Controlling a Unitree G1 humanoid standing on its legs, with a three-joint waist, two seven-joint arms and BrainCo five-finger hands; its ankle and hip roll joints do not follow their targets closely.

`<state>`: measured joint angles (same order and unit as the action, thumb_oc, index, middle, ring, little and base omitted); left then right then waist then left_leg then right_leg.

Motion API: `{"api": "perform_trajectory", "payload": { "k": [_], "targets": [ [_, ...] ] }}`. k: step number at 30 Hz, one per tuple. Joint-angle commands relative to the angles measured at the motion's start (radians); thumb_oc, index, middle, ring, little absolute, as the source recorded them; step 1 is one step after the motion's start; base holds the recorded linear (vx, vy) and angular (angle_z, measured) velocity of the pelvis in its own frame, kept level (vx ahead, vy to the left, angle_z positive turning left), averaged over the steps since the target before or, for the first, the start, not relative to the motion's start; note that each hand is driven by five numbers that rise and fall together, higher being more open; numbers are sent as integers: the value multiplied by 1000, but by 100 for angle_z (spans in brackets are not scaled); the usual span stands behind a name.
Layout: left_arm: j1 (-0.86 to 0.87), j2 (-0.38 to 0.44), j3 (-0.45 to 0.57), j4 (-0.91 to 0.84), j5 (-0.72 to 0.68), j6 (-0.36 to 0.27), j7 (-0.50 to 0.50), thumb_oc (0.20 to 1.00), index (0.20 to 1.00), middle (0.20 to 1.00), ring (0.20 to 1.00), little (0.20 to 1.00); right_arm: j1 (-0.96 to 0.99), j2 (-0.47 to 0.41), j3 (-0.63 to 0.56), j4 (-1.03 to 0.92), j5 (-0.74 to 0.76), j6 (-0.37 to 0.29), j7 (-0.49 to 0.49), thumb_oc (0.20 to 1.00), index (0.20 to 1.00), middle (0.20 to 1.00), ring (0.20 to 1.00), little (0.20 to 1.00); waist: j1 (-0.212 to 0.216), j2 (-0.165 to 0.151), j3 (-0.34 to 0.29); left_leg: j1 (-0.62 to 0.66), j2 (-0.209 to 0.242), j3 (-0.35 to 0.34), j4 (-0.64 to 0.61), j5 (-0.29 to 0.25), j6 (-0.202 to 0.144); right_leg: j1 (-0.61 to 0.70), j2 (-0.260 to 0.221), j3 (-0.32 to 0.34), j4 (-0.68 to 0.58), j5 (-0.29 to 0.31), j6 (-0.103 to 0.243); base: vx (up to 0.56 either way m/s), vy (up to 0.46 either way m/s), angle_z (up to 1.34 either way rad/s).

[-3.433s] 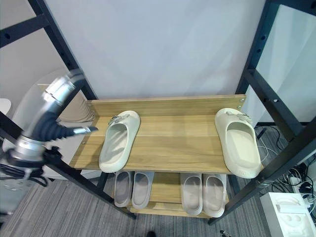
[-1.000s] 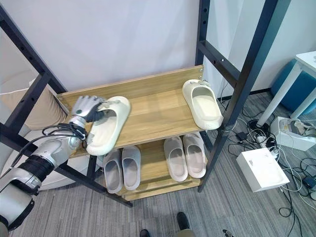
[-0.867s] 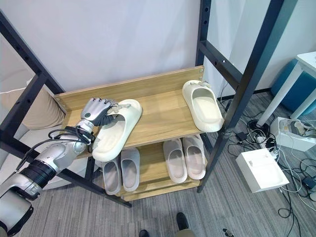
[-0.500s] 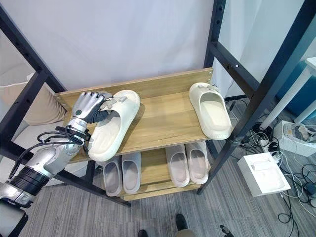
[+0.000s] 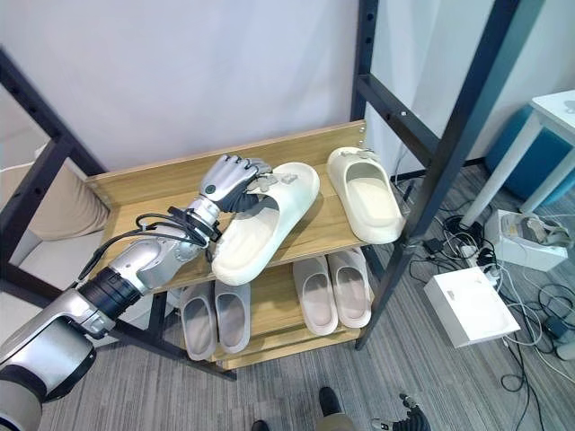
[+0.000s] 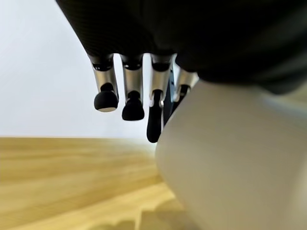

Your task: Arrange the slippers neatly on the shoe rack.

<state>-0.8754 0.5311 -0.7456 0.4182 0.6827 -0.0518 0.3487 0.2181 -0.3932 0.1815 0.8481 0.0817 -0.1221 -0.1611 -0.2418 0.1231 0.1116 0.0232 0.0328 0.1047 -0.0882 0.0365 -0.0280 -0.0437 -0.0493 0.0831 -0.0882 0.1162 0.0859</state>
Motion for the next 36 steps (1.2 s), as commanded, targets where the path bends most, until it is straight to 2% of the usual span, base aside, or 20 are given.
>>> {"api": "perform_trajectory", "payload": {
  "k": [1,9,21,22,23,29,33,36],
  "targets": [
    [-172,-22,15,187,-26,27,27,200,200,200,200,200,8,-40,-10,-9,37,-17,-24,1000,1000,1000,1000,1000,-15,-30,-18,14,31,-29,1,-11,-52,78,-20,5,9,-137,33,4,-13,-17],
    [-264,-69,-47,410,-45,63,19,200,200,200,200,200,6,-50,-11,0,43,-20,-39,1000,1000,1000,1000,1000,-47,-17,-14,17,36,-11,1,-12,-55,67,-15,23,12,-135,35,12,-9,-6],
    [-329,-152,-43,561,-128,91,30,200,200,200,200,200,-5,-48,1,6,61,-24,-39,1000,1000,1000,1000,1000,-63,-15,-15,18,36,-5,1,-11,-56,67,-12,27,11,-135,34,3,-1,-1],
    [-334,-160,-43,566,-132,94,32,304,304,304,304,304,-5,-46,2,7,63,-24,-39,1000,1000,1000,1000,1000,-63,-15,-16,18,35,-5,1,-12,-55,68,-12,27,10,-135,34,0,0,0],
    [-335,-165,-41,570,-136,95,30,1000,1000,1000,1000,1000,-7,-44,4,6,64,-24,-39,1000,1000,1000,1000,1000,-63,-16,-18,18,36,-5,1,-12,-55,70,-13,27,10,-135,33,0,0,0],
    [-333,-158,-26,504,-152,88,21,1000,1000,1000,1000,1000,-3,-34,0,1,74,-22,-36,1000,1000,1000,1000,1000,-48,-17,-19,21,34,-13,1,-13,-52,80,-14,16,7,-140,31,0,0,0],
    [-344,-107,-17,359,-145,79,3,1000,1000,1000,1000,1000,-9,-28,-8,1,90,-19,-27,1000,1000,1000,1000,1000,-27,-21,-20,20,31,-27,1,-13,-50,87,-17,4,6,-142,30,-2,-2,2],
    [-343,-41,16,182,-141,65,-21,1000,1000,1000,1000,1000,-19,-23,-21,-2,106,-13,-21,1000,1000,1000,1000,1000,-6,-28,-20,14,29,-41,1,-12,-48,90,-19,-11,4,-144,29,-30,-13,7]
  ]
}}
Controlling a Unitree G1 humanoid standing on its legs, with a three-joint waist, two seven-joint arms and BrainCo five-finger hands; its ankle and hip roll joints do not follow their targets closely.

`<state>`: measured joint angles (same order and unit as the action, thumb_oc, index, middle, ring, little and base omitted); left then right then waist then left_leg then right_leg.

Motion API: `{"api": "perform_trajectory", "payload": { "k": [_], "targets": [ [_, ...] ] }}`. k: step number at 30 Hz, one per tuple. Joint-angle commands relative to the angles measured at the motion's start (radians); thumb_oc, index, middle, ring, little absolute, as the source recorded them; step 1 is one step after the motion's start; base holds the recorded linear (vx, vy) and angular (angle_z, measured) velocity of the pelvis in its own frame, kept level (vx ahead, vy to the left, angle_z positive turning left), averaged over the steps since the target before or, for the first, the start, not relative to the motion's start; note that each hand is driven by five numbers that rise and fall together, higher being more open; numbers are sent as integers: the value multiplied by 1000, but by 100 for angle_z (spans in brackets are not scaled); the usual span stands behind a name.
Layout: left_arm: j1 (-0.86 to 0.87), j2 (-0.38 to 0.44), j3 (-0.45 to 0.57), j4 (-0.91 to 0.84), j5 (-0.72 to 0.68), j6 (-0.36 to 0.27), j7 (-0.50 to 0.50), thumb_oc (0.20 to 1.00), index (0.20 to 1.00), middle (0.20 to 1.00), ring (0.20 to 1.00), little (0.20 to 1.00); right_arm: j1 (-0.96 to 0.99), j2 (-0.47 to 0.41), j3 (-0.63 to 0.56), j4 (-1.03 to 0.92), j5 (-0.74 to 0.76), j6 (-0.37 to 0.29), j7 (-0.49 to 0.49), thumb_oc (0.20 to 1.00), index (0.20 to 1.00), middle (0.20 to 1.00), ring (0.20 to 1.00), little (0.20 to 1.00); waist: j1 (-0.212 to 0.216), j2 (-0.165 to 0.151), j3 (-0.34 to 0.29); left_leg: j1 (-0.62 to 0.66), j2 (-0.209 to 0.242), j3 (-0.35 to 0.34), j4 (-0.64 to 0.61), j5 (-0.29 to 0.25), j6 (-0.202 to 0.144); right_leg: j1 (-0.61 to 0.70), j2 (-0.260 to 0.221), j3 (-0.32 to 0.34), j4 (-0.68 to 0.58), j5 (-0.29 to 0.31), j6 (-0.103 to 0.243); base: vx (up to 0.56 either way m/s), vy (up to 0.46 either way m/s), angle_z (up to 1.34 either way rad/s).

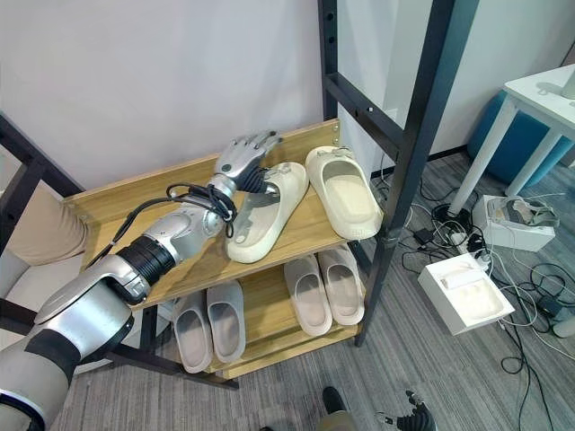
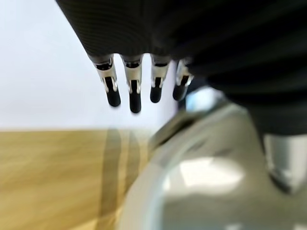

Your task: Arrange the slippers neatly on the shoe rack.

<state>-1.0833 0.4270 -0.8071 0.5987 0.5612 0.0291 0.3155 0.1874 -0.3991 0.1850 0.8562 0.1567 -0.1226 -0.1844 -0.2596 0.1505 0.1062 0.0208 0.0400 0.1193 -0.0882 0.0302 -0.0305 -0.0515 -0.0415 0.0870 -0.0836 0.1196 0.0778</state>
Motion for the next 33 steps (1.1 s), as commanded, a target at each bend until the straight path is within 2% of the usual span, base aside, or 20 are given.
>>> {"api": "perform_trajectory", "payload": {
  "k": [1,4,5,6,14,17,18,19,20,22,23,26,29,33],
  "targets": [
    [-125,95,95,-70,-15,-19,1,1000,1000,1000,1000,1000,10,-13,-29,-11,38,-9,8,1000,1000,1000,1000,1000,22,-59,-16,8,22,-62,1,5,-46,93,-25,-19,-1,-139,36,-53,-16,16],
    [-100,136,126,-155,-17,-29,-8,1000,1000,1000,1000,1000,3,-8,-27,-10,43,-3,17,1000,1000,1000,1000,1000,37,-62,-18,5,21,-68,1,6,-46,94,-25,-26,-3,-139,35,-25,-11,17],
    [-60,186,176,-267,-33,-45,-15,1000,1000,1000,1000,1000,1,3,-26,-10,46,1,23,1000,1000,1000,1000,1000,52,-67,-20,2,20,-72,1,6,-45,95,-25,-31,-3,-140,34,-10,-4,22],
    [-51,203,189,-300,-34,-51,-14,1000,1000,1000,1000,1000,1,5,-28,-9,47,1,26,1000,1000,1000,1000,1000,57,-69,-22,2,21,-73,1,6,-46,96,-25,-33,-4,-140,34,-8,-4,6],
    [88,284,268,-470,-132,-102,-48,1000,1000,1000,1000,1000,-11,17,-24,12,47,11,33,1000,1000,1000,1000,1000,85,-77,-25,-2,19,-83,1,8,-47,97,-27,-44,-4,-138,32,-7,2,3],
    [197,286,330,-521,-294,-138,-65,1000,1000,1000,1000,1000,-16,26,-27,14,49,12,34,1000,1000,1000,1000,1000,96,-80,-25,-2,18,-86,1,10,-46,96,-27,-47,-4,-137,31,-3,0,3],
    [267,276,361,-541,-427,-168,-99,1000,1000,1000,1000,1000,-13,34,-29,15,48,14,36,1000,1000,1000,1000,1000,99,-81,-25,-2,19,-86,1,11,-46,95,-26,-48,-4,-136,30,30,0,0],
    [272,277,365,-543,-429,-167,-101,1000,1000,1000,1000,1000,-12,33,-28,15,48,14,36,1000,1000,1000,1000,1000,98,-80,-26,3,18,-86,1,1,-46,101,-27,-48,-4,-145,30,0,0,0],
    [413,243,413,-577,-727,-212,-139,1000,1000,1000,1000,1000,-7,46,-21,17,45,19,36,1000,1000,1000,1000,1000,103,-81,-25,6,19,-84,1,3,-47,103,-27,-48,-4,-145,28,0,0,0],
    [516,163,402,-590,-1016,-228,-190,1000,1000,1000,1000,1000,-5,49,-14,16,42,25,40,1000,1000,1000,1000,1000,103,-82,-23,6,20,-83,1,6,-48,103,-26,-47,-4,-142,26,0,0,0],
    [555,134,395,-604,-1089,-224,-193,1000,1000,1000,1000,1000,-3,48,-9,16,42,27,42,1000,1000,1000,1000,1000,102,-83,-23,6,21,-84,1,6,-48,103,-24,-47,-4,-143,24,-2,1,7],
    [603,84,342,-625,-1229,-201,-203,1000,1000,1000,1000,1000,-13,42,6,23,55,31,43,1000,1000,1000,1000,1000,101,-83,-20,6,21,-85,1,7,-48,102,-22,-46,-4,-145,23,-5,-2,7],
    [618,76,307,-629,-1339,-180,-214,1000,1000,1000,1000,1000,-24,36,15,25,67,38,39,1000,1000,1000,1000,1000,100,-81,-17,4,22,-86,1,9,-48,100,-21,-43,-4,-144,24,0,1,-1],
    [619,68,270,-657,-1411,-164,-229,1000,1000,1000,1000,1000,-33,37,30,35,73,44,40,1000,1000,1000,1000,1000,99,-79,-18,7,23,-83,1,8,-47,102,-20,-40,-4,-146,24,1,1,-2]
  ]
}}
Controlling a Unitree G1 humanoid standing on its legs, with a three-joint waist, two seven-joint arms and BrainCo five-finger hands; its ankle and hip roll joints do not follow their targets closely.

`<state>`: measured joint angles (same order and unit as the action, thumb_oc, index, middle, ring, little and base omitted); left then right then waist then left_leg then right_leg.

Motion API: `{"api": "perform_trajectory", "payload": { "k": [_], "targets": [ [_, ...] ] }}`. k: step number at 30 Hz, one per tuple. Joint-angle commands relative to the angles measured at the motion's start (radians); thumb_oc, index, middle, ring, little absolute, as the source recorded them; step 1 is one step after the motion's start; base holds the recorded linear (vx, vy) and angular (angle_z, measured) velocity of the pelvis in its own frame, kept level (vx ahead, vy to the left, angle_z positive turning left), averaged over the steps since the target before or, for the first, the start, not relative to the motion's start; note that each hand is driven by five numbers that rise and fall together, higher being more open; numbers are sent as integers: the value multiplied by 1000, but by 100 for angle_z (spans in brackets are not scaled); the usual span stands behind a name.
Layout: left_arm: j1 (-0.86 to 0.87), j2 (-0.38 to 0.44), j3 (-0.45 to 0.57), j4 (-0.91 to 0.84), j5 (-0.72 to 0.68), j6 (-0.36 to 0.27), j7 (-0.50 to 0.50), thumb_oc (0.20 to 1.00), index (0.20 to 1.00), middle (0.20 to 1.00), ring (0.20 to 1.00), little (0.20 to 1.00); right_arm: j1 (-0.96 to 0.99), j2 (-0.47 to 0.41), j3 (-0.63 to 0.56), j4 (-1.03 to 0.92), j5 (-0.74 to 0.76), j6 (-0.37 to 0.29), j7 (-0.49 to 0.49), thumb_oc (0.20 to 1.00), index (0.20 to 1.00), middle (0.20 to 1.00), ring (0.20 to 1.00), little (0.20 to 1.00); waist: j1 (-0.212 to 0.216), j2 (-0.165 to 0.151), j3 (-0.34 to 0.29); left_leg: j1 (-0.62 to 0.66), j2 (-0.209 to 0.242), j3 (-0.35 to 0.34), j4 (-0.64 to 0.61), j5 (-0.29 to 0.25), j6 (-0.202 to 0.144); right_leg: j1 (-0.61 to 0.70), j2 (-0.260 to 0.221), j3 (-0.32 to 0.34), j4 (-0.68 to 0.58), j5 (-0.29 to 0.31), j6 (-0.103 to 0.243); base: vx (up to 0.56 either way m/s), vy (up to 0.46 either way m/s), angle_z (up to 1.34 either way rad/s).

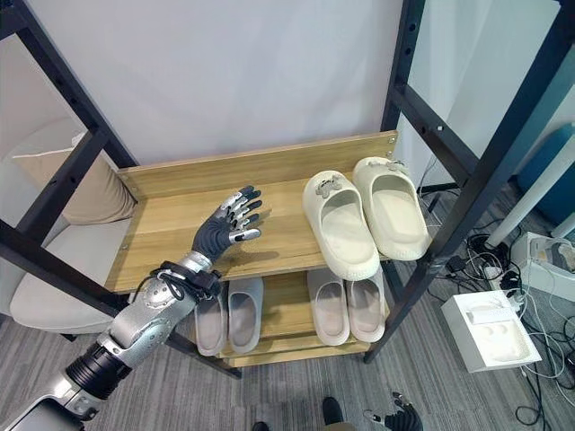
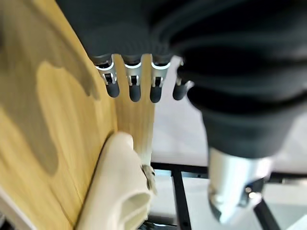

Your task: Arrange the slippers neatly on the shoe rack.

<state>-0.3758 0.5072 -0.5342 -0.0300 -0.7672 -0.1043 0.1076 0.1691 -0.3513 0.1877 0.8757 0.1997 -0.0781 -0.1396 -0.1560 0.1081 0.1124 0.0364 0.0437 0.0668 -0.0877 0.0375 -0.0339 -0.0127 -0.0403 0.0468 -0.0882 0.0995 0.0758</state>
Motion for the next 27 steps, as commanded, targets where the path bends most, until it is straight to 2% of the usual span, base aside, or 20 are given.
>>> {"api": "perform_trajectory", "payload": {
  "k": [1,7,15,22,27],
  "targets": [
    [-90,-14,-15,-41,-107,-25,-28,1000,1000,1000,1000,1000,-18,-10,34,18,29,3,-5,1000,1000,1000,1000,1000,-6,-35,-24,-7,20,-31,0,1,-44,64,-21,0,1,-126,26,0,0,0],
    [-135,-55,-90,-35,-128,-1,-40,1000,1000,1000,1000,1000,-33,-6,69,30,34,17,-4,1000,1000,1000,1000,1000,-12,-31,-28,-3,20,-30,0,-2,-46,64,-21,3,1,-129,26,0,0,0],
    [-170,-108,-137,-37,-106,12,-33,1000,1000,1000,1000,1000,-43,-4,87,17,36,25,-11,1000,1000,1000,1000,1000,-20,-26,-22,0,19,-25,0,-3,-44,63,-23,11,1,-127,26,0,0,0],
    [-248,-241,-169,141,-13,23,7,1000,1000,1000,1000,1000,-66,-10,109,6,41,35,-21,1000,1000,1000,1000,1000,-39,-23,-18,1,22,-21,0,-4,-45,60,-23,16,1,-127,25,0,0,0],
    [-265,-289,-165,213,28,21,30,1000,1000,1000,1000,1000,-77,-5,107,15,47,38,-32,1000,1000,1000,1000,1000,-49,-23,-17,0,23,-15,0,-6,-46,57,-22,21,1,-128,24,4,-6,-4]
  ]
}}
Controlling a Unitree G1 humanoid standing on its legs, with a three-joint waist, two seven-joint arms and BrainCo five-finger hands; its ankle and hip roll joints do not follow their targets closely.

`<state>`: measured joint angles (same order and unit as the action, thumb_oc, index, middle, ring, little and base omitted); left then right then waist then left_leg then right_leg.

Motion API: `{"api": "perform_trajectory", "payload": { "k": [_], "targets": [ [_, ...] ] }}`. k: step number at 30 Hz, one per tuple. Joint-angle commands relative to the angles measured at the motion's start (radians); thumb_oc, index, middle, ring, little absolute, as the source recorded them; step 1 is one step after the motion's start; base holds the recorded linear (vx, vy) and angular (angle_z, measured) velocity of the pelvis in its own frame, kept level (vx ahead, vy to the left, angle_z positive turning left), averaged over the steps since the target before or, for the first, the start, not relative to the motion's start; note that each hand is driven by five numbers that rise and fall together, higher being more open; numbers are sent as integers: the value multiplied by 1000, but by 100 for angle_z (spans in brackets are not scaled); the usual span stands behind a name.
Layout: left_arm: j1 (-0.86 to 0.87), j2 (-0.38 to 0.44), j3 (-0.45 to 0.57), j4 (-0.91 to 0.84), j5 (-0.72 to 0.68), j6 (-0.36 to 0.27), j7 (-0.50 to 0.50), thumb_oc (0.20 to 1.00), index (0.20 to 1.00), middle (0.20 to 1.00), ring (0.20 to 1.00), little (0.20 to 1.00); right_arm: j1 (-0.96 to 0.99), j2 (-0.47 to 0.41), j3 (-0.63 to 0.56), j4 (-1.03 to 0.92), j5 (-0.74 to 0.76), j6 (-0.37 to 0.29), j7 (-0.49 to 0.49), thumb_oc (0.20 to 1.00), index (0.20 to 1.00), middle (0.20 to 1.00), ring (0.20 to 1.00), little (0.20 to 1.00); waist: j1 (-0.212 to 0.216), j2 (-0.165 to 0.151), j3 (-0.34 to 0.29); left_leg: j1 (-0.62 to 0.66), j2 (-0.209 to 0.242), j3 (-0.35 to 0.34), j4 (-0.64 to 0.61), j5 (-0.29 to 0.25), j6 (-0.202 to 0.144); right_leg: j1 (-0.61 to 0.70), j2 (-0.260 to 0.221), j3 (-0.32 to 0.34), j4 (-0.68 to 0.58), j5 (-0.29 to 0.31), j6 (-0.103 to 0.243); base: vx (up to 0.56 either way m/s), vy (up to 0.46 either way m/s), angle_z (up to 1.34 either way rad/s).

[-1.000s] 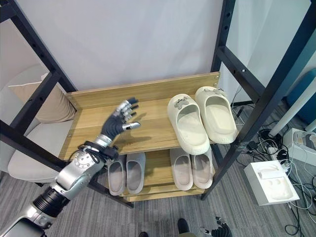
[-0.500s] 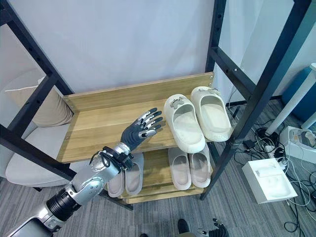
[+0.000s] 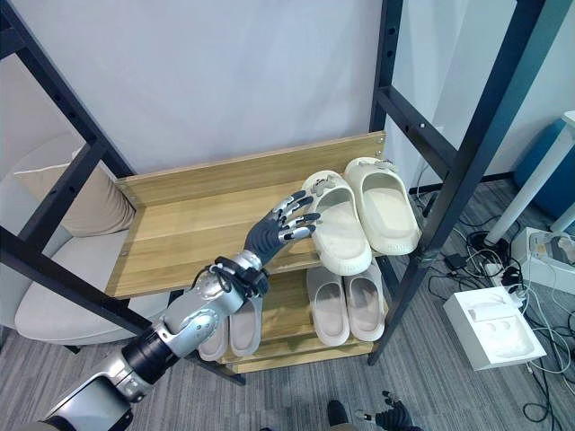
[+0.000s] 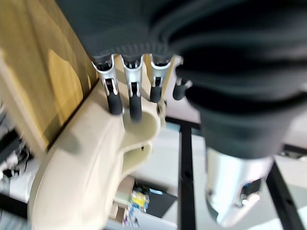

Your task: Arrange the slippers neatly on the shoe rack.

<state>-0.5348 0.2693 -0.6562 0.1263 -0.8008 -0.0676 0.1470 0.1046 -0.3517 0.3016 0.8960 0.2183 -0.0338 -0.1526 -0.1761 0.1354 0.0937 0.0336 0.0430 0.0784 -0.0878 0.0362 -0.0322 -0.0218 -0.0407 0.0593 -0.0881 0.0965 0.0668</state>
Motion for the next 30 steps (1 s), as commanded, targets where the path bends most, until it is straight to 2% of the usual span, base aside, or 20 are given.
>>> {"api": "perform_trajectory", "payload": {
  "k": [1,5,15,20,24,28,30],
  "targets": [
    [-106,-52,-43,57,62,-16,-9,1000,1000,1000,1000,1000,-12,-4,-7,-6,28,-7,-19,1000,1000,1000,1000,1000,-29,-50,2,3,24,-26,1,-4,-48,66,-21,8,1,-125,33,0,0,0],
    [-150,-113,-53,153,95,-14,13,1000,1000,1000,1000,1000,-26,-2,-2,14,39,-4,-28,1000,1000,1000,1000,1000,-43,-50,5,1,26,-23,1,-5,-48,63,-21,13,1,-123,33,0,0,0],
    [-209,-175,-64,193,82,-28,27,1000,1000,1000,1000,1000,-43,5,5,45,44,-7,-38,1000,1000,1000,1000,1000,-51,-50,4,2,25,-18,1,-8,-47,61,-22,17,1,-122,35,0,-1,0],
    [-194,-145,-42,154,67,-33,27,1000,1000,1000,1000,1000,-43,8,0,53,45,-7,-35,1000,1000,1000,1000,1000,-42,-53,1,4,23,-21,1,-8,-47,65,-24,13,1,-122,36,0,0,0],
    [-153,-82,-6,81,62,-37,20,1000,1000,1000,1000,1000,-49,15,-8,71,53,-10,-32,1000,1000,1000,1000,1000,-26,-59,-2,1,24,-31,1,-7,-45,68,-25,4,1,-125,35,0,0,0],
    [-78,55,93,20,130,-45,13,1000,1000,1000,1000,1000,-78,22,-30,117,71,-15,-18,1000,1000,1000,1000,1000,9,-73,-9,1,23,-41,1,-7,-45,75,-25,-9,1,-127,34,0,0,0],
    [-54,65,120,25,125,-52,22,1000,1000,1000,1000,1000,-84,26,-30,128,71,-16,-16,1000,1000,1000,1000,1000,17,-78,-11,1,22,-45,1,-7,-45,76,-24,-13,1,-126,34,0,0,0]
  ]
}}
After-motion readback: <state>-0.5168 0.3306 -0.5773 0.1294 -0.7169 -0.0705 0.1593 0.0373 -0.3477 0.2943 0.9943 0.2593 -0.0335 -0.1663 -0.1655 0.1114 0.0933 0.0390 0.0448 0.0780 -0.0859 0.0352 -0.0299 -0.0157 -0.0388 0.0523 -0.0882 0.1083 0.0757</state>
